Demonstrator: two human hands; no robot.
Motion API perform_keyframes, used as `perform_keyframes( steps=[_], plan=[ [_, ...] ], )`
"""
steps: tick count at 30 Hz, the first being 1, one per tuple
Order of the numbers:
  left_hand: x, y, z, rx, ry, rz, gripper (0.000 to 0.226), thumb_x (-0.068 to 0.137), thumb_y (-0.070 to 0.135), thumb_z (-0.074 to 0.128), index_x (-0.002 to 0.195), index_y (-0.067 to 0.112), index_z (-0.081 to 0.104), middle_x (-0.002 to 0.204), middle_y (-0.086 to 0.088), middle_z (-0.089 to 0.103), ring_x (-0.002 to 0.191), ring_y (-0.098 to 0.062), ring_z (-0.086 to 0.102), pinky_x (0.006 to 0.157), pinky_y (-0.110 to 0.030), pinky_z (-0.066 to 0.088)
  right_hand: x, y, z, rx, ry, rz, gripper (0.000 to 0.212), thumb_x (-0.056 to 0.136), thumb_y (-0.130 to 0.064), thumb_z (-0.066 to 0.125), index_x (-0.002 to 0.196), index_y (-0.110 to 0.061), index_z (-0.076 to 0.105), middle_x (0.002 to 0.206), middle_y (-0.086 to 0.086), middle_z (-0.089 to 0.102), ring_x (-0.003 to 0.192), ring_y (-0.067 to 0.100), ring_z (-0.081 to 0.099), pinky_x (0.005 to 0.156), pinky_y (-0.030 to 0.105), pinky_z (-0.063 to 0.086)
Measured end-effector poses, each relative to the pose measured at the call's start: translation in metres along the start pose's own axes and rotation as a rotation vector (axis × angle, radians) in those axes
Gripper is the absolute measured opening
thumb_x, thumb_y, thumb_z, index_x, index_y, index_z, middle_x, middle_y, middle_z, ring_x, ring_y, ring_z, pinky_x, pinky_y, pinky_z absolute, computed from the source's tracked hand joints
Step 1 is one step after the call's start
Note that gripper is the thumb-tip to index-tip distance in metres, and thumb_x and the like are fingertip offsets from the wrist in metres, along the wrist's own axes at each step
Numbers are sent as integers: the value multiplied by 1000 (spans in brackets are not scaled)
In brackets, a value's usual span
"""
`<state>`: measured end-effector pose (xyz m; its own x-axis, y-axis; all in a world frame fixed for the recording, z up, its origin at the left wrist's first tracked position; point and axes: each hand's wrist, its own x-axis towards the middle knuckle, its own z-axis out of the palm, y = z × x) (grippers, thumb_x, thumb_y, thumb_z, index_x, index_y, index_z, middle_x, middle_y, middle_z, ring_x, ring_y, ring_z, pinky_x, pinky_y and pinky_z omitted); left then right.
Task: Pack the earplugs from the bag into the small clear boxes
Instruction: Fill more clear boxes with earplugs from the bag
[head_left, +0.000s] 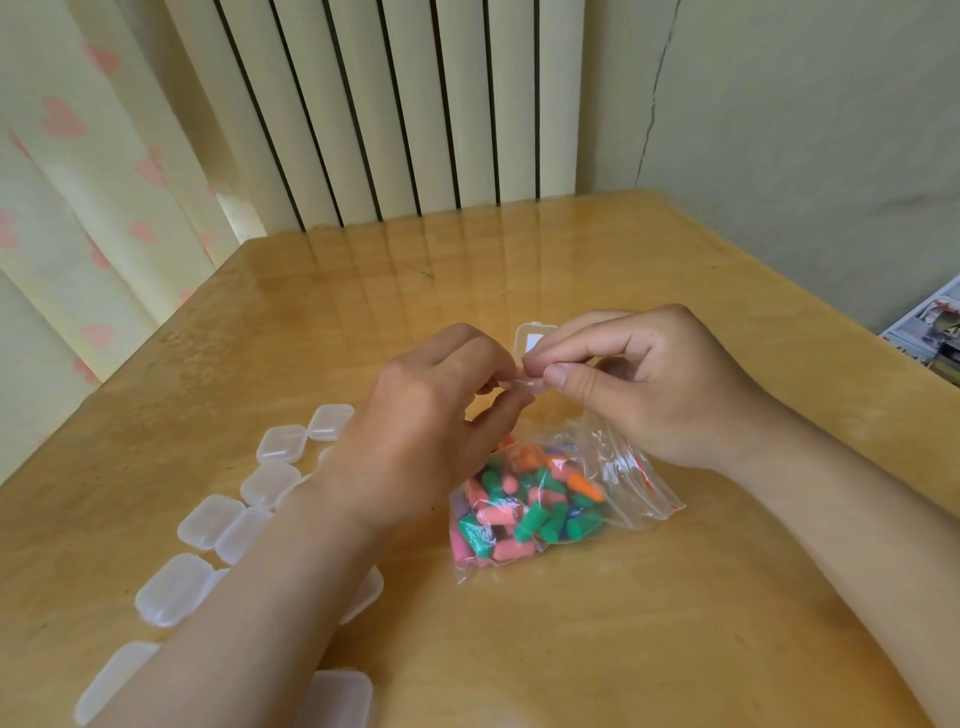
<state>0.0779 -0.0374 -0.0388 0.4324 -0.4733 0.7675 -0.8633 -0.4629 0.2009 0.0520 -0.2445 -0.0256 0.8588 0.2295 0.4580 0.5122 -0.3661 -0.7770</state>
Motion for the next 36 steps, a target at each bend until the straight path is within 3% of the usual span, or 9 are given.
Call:
perform_keyframes(
  steps=[8,12,15,18,20,25,28,32,36],
  plan=[
    [-1,1,0,62,-6,17,13,86,14,75,88,3,68,87,-4,64,69,-19,61,57,-38,53,-1,-2,1,24,-33,59,45,93,7,56,109,-33,70,103,-16,76,94,23,72,82,61,53],
    [-1,0,1,67,-15,18,13,88,15,74,89,3,69,89,-3,64,70,-19,62,56,-38,53,1,-3,0,67,115,16,38,83,0,58,105,-28,70,100,-7,76,89,20,69,69,48,60],
    [-1,-1,1,54,-14,20,14,89,16,73,90,2,69,89,-3,64,72,-20,63,56,-38,54,4,1,-3,60,267,-4,36,77,-12,71,109,-27,67,105,-3,69,98,12,67,80,40,62],
    [0,1,2,70,-11,39,14,89,15,72,91,1,70,90,-5,64,72,-22,63,55,-39,53,3,4,-11,-48,57,133,84,67,-36,83,143,-36,46,134,-8,58,119,4,60,99,29,52],
    [0,1,1,61,-15,51,14,90,15,72,93,1,70,91,-7,64,73,-22,64,56,-39,53,0,4,-9,-84,-93,174,101,70,-32,89,153,-38,31,141,-14,53,124,-1,56,105,28,48],
    [-1,2,2,78,-21,56,16,89,16,76,92,2,68,91,-7,64,74,-21,62,58,-39,53,1,0,0,-63,-4,52,66,77,-15,84,136,-28,57,120,-12,68,111,3,65,95,34,56],
    [-1,2,2,79,21,-23,28,86,25,79,98,3,66,93,-5,62,76,-17,61,60,-38,54,0,-1,1,-27,29,8,47,80,-5,82,122,-22,66,109,-7,73,103,5,70,90,30,58],
    [-3,3,1,11,-15,-135,37,86,32,77,110,7,65,98,-2,64,85,-13,62,72,-33,54,0,-2,2,21,57,-20,39,80,0,80,112,-21,70,105,-5,75,100,4,72,88,24,57],
    [-3,1,3,-43,-61,-129,23,89,23,76,105,7,71,94,-1,69,84,-13,65,73,-32,53,0,-2,4,50,73,-19,40,79,4,80,105,-26,71,103,-6,76,97,5,73,87,23,58]
  ],
)
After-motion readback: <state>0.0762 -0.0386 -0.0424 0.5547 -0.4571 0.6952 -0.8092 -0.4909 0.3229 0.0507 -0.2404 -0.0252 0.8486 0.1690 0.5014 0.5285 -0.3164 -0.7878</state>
